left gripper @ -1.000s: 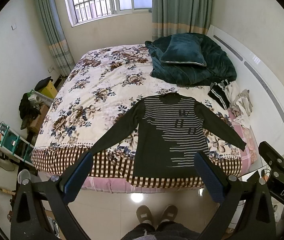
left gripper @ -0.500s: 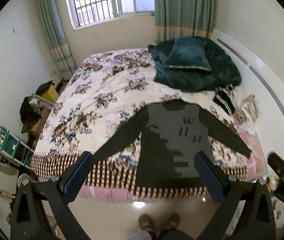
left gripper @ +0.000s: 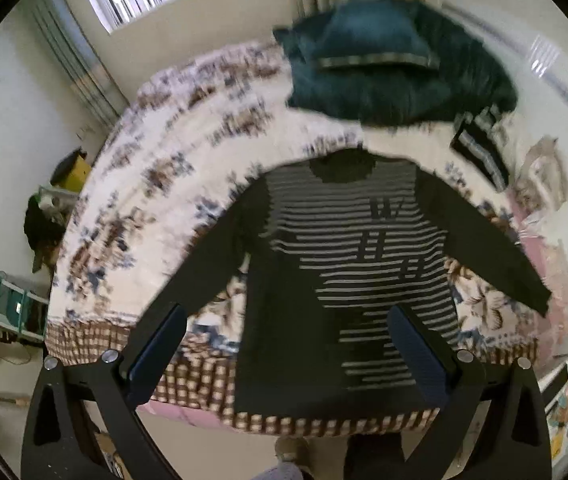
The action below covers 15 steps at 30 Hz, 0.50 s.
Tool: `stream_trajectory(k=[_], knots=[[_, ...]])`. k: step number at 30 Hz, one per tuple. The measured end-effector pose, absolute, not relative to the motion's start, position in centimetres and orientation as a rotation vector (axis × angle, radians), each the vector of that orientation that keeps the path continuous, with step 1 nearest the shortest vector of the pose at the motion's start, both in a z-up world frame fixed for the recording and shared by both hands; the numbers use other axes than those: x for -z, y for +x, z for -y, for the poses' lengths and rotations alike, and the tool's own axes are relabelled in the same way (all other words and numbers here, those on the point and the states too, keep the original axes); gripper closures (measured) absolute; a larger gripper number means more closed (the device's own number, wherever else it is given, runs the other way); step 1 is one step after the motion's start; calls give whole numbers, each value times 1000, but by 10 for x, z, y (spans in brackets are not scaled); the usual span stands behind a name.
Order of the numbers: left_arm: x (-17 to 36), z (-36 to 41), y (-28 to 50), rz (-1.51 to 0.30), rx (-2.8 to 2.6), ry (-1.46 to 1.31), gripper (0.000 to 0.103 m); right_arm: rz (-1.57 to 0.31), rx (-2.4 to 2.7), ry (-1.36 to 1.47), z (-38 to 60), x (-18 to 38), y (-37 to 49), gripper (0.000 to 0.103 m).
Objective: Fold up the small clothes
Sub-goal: 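Lower both tools toward the sweater, each reaching for a sleeve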
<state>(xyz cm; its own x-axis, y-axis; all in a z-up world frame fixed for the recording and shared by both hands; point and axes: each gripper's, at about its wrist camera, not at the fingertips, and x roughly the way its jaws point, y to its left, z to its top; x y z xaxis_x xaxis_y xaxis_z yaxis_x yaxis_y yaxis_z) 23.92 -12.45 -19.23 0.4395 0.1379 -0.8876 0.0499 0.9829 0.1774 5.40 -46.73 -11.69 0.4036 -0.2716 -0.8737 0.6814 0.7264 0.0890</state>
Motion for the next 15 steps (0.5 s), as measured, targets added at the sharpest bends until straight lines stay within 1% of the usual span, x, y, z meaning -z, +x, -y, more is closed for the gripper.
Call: stream_trajectory(k=[1, 3, 4, 5, 6, 9, 10, 11, 14, 15], knots=[[211, 135, 254, -1142, -70, 197, 0, -989, 655, 528, 495, 139, 60, 3], [256, 157, 286, -1186, -101, 205, 0, -1003, 687, 646, 557, 191, 73, 12], [278, 165, 299, -1213, -117, 205, 0, -1014, 699, 712, 586, 217, 80, 20], [299, 171, 311, -1242, -124, 193, 0, -1013, 703, 775, 616, 246, 87, 25], [314, 174, 320, -1265, -129, 187, 0, -1021, 716, 827, 640, 271, 94, 25], [389, 188, 353, -1345, -171, 191, 0, -1008, 776, 976, 706, 351, 112, 26], [402, 190, 359, -1359, -184, 201, 0, -997, 800, 1031, 727, 380, 115, 25], [426, 192, 368, -1372, -207, 212, 0, -985, 827, 1086, 743, 405, 117, 25], [471, 192, 386, -1414, -249, 214, 0, -949, 885, 1240, 777, 474, 125, 26], [482, 195, 393, -1430, -256, 213, 0, -953, 912, 1268, 786, 492, 127, 29]])
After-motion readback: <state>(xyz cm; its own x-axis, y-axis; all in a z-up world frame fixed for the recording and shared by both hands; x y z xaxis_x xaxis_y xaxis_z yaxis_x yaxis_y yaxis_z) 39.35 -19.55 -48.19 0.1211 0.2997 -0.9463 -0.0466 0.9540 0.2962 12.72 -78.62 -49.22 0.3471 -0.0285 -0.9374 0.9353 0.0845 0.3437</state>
